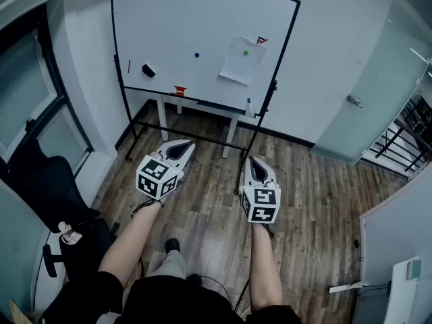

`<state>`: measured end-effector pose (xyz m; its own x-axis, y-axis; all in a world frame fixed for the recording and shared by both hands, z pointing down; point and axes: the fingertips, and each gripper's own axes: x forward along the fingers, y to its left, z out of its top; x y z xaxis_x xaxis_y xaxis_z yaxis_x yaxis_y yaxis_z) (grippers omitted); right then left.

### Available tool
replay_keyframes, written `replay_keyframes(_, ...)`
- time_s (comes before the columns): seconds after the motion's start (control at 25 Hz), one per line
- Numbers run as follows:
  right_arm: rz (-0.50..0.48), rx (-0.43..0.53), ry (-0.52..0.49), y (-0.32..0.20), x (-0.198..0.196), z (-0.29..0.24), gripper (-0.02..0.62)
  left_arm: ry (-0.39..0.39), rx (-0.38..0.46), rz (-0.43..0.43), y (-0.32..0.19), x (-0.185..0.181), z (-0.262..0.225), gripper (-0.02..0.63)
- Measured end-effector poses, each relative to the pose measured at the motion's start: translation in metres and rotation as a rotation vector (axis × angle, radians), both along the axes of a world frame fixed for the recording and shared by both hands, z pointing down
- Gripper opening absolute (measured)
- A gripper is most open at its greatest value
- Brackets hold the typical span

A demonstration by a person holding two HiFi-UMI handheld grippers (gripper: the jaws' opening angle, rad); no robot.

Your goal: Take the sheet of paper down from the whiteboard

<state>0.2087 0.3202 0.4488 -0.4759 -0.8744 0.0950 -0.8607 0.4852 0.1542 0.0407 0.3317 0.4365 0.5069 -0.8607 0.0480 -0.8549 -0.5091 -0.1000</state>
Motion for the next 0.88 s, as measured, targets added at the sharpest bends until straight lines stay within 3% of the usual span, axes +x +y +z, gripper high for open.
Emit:
replay_keyframes(0.28, 0.009, 0.004, 0.010, -0.026, -0.028, 0.002, 0.025, -0.001, -0.012, -0.006, -0.028, -0.029, 0.004, 0.020)
replay_keyframes(0.88, 0.031, -0.008, 0.003, -0.142, -0.089, -0.004, 0.025, 0.045, -0.023, 0.037, -0.138, -0.079, 0.006, 0.020)
